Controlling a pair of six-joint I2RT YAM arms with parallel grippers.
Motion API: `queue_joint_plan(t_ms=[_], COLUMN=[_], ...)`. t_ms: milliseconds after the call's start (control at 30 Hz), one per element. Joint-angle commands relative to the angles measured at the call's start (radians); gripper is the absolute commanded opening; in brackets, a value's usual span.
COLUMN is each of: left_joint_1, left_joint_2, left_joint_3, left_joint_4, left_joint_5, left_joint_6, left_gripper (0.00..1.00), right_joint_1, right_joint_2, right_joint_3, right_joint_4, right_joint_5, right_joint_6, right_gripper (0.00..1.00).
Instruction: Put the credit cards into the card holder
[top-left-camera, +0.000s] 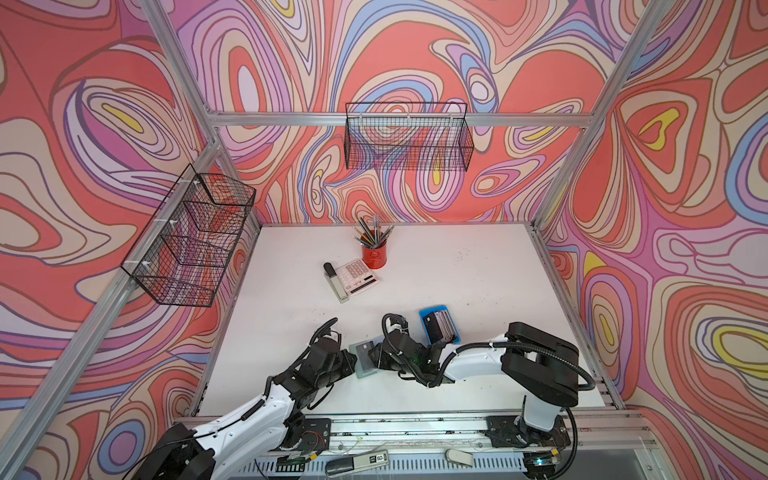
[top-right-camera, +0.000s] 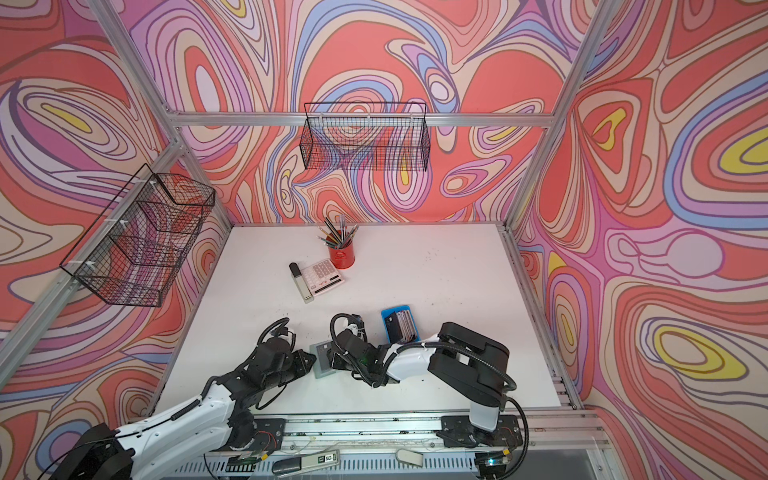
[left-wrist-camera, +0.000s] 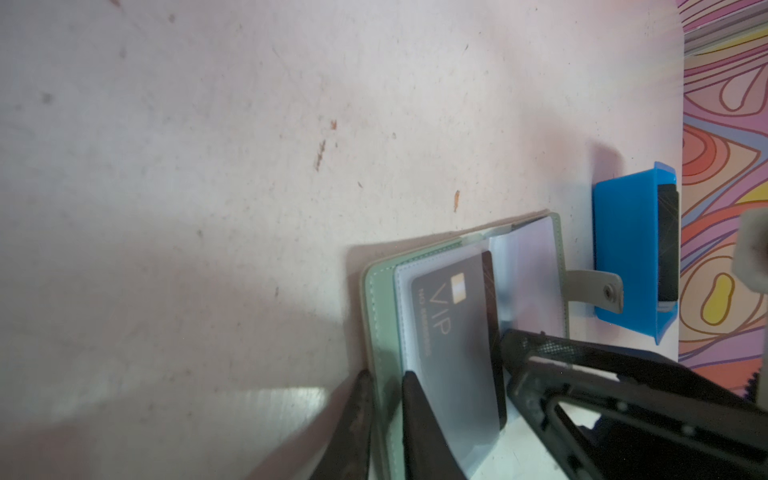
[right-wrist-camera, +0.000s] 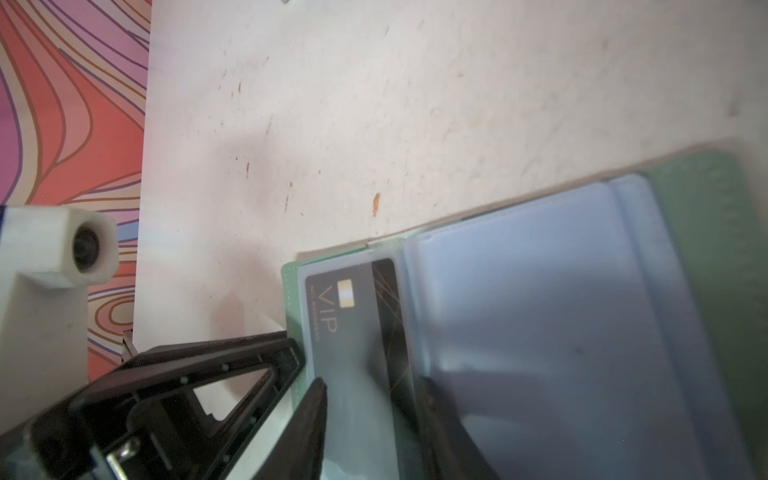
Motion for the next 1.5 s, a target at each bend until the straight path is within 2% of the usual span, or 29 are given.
queue_joint_plan(t_ms=[0, 167, 300, 467, 733, 833, 967, 1167, 1467], left_joint_1=[-0.001, -0.001, -0.001, -0.001, 0.000, 0.001, 0.001, 0.001, 0.002], left_joint_2=[0.028, 0.041, 0.034, -0.007, -0.142, -0.209, -0.281, -0.303, -0.268], left_joint_3=[-0.003, -0.004, 0.003, 0.054, 0.158, 0.207, 0.233, 0.183, 0.138], left_joint_4=[-0.011, -0.004, -0.021, -0.139, -0.379, -0.486, -0.588, -0.545, -0.458], left_joint_5=[0.022, 0.022, 0.013, -0.033, -0.094, -0.132, -0.191, -0.105, -0.050], left_joint_6=[0.004, 0.001, 0.005, 0.037, 0.116, 0.149, 0.174, 0.148, 0.119], left_gripper=[0.11, 0.06, 0.06, 0.08, 0.25, 0.35, 0.42, 0.42, 0.43], right_joint_1=[0.018, 0.034, 0.050, 0.051, 0.051, 0.052, 0.050, 0.050, 0.040], right_joint_2=[0.038, 0.044, 0.044, -0.005, -0.221, -0.266, -0.293, -0.262, -0.167], right_joint_3=[0.025, 0.036, 0.048, 0.042, -0.009, -0.038, -0.068, -0.085, -0.079], right_joint_4=[-0.018, -0.025, -0.038, -0.099, -0.262, -0.300, -0.318, -0.279, -0.226], right_joint_5=[-0.027, -0.017, -0.003, 0.054, 0.240, 0.293, 0.340, 0.347, 0.300], right_joint_6=[-0.005, -0.007, -0.009, -0.034, -0.087, -0.088, -0.094, -0.129, -0.129], right_gripper=[0.37, 0.36, 0.36, 0.36, 0.46, 0.49, 0.53, 0.58, 0.60])
